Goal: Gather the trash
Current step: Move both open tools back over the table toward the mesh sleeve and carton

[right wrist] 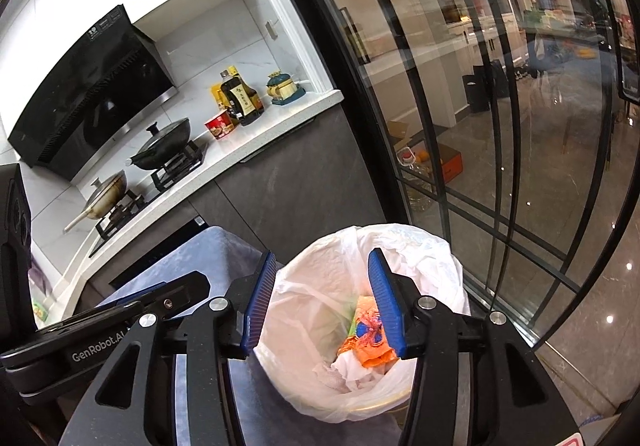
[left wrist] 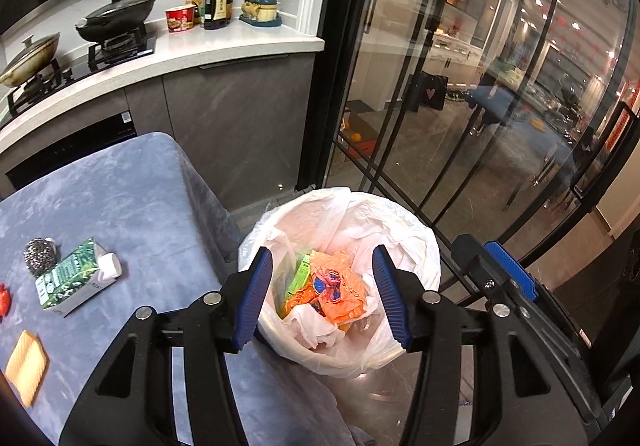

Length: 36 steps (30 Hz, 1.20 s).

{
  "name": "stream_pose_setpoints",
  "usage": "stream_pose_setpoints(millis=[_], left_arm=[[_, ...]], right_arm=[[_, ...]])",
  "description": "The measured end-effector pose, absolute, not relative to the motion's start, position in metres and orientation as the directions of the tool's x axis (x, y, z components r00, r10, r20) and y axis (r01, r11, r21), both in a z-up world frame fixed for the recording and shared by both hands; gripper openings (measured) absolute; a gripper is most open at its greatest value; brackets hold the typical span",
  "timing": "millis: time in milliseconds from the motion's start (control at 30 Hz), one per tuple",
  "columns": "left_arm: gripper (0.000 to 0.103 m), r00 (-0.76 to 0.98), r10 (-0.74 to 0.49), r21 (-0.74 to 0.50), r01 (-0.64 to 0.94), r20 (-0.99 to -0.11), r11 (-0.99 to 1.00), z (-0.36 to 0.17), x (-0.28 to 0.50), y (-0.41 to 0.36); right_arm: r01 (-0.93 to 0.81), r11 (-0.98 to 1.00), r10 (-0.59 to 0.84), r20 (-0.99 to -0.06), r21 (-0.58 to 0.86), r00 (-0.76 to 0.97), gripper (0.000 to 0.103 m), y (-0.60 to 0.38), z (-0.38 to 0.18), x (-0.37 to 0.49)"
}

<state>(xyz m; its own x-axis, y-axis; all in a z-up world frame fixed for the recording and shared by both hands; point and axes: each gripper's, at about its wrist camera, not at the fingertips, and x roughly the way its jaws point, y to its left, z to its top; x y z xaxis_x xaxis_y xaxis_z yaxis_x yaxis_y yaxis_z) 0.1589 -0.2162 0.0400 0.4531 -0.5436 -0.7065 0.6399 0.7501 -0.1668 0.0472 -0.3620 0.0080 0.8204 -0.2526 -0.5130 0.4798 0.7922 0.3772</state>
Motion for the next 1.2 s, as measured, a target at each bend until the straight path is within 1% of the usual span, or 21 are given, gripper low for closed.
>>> stream_pose_setpoints(millis=[100, 200, 300, 433, 633, 667, 733, 1000, 1067, 1100, 1133, 1200], left_arm=[[0.05, 0.463, -0.547, -0.174, 0.631, -0.698, 0.756, 0.044, 0.161, -0.205], [0.053, 0.477, -0.547, -0.18, 0.619, -0.687, 0.765, 0.049, 0.161, -0.191], [0.054, 0.497, -0.544, -0.181, 0.604, -0.677, 0.777, 0.054, 0.164, -0.176], [0.054, 0.523, -0.534, -0.189, 0.573, -0.664, 0.797, 0.06, 0.169, -0.151], [0.057, 0.568, -0.504, -0.195, 0.516, -0.651, 0.834, 0.065, 0.179, -0.108], [0.058, 0.579, -0.493, -0.193, 0.501, -0.65, 0.843, 0.065, 0.181, -0.099], [0.067, 0.599, -0.472, -0.194, 0.469, -0.647, 0.861, 0.065, 0.185, -0.082], [0.069, 0.637, -0.392, -0.203, 0.351, -0.663, 0.914, 0.054, 0.202, -0.009], [0.072, 0.641, -0.373, -0.205, 0.323, -0.671, 0.924, 0.049, 0.204, 0.009], [0.079, 0.646, -0.352, -0.198, 0.3, -0.677, 0.933, 0.045, 0.206, 0.022], [0.082, 0.653, -0.335, -0.191, 0.284, -0.679, 0.94, 0.042, 0.207, 0.03], [0.082, 0.661, -0.296, -0.174, 0.246, -0.69, 0.954, 0.033, 0.209, 0.051]], right_arm=[[0.465, 0.803, -0.246, -0.504, 0.372, 0.828, 0.047, -0.353, 0.013, 0.048], [0.453, 0.814, -0.242, -0.495, 0.365, 0.834, 0.049, -0.344, 0.019, 0.05], [0.439, 0.824, -0.237, -0.485, 0.359, 0.842, 0.052, -0.335, 0.025, 0.052], [0.421, 0.836, -0.228, -0.476, 0.352, 0.85, 0.053, -0.323, 0.032, 0.055], [0.394, 0.854, -0.212, -0.464, 0.34, 0.86, 0.058, -0.302, 0.04, 0.061], [0.389, 0.856, -0.207, -0.464, 0.339, 0.861, 0.058, -0.298, 0.041, 0.063], [0.377, 0.862, -0.196, -0.464, 0.338, 0.864, 0.058, -0.29, 0.042, 0.067], [0.311, 0.895, -0.126, -0.486, 0.321, 0.865, 0.059, -0.242, 0.035, 0.088], [0.297, 0.901, -0.109, -0.496, 0.317, 0.862, 0.059, -0.231, 0.033, 0.093], [0.288, 0.904, -0.099, -0.5, 0.316, 0.86, 0.059, -0.224, 0.03, 0.096], [0.279, 0.908, -0.089, -0.506, 0.314, 0.858, 0.059, -0.217, 0.028, 0.098], [0.267, 0.913, -0.076, -0.514, 0.309, 0.854, 0.059, -0.207, 0.025, 0.103]])
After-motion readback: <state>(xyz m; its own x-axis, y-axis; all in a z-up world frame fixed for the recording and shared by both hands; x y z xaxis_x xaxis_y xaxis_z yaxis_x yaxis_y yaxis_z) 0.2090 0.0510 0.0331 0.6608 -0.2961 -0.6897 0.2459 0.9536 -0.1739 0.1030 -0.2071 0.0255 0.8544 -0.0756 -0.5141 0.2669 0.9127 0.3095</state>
